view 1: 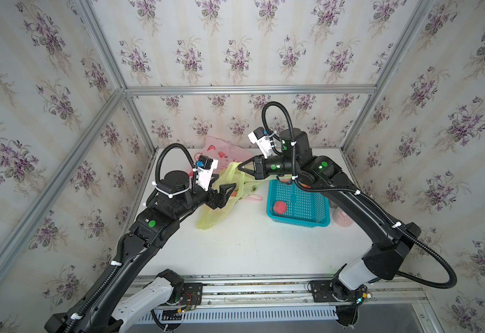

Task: Place the peach into a plastic bag & tie a knot
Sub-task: Adjust the plastic bag at the center of the board.

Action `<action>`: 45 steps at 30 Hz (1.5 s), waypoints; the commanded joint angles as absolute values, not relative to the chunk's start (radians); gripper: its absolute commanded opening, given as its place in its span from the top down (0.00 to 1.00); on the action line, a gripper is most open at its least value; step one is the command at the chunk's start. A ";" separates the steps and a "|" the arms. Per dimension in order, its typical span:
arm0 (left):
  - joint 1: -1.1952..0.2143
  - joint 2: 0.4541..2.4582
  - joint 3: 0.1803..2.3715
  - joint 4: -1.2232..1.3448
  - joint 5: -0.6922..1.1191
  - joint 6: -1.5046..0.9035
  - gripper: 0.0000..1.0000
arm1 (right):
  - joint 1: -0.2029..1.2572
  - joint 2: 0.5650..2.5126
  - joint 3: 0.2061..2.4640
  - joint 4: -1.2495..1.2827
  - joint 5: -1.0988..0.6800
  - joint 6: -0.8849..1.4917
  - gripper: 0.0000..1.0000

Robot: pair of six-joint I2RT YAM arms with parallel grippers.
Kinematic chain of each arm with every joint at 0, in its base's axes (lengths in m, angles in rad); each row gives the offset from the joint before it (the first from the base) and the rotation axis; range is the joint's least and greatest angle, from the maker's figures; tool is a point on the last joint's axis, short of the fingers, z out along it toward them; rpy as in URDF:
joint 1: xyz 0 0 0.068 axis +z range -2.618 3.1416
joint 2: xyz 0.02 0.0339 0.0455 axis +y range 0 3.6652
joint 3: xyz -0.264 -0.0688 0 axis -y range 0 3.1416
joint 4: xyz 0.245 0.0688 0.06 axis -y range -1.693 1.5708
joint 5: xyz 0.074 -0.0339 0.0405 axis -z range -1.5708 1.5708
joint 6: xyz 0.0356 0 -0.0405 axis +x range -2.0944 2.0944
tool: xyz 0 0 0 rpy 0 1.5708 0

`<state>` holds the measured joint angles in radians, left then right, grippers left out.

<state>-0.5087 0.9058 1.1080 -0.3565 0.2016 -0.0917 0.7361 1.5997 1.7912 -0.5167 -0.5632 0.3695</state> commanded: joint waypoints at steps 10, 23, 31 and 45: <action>-0.577 1.022 1.165 -0.199 0.124 -0.022 0.15 | 0.768 1.657 1.875 -0.530 -0.561 0.404 1.00; -0.634 1.036 1.026 -0.077 -0.064 -0.089 0.55 | 0.770 1.641 1.862 -0.444 -0.543 0.483 1.00; -0.632 1.023 1.003 -0.053 -0.093 -0.078 0.93 | 0.755 1.617 1.859 -0.500 -0.438 0.445 0.64; -0.629 1.057 1.057 -0.109 -0.058 -0.065 0.99 | 0.400 1.250 1.309 -0.398 -0.150 0.422 0.07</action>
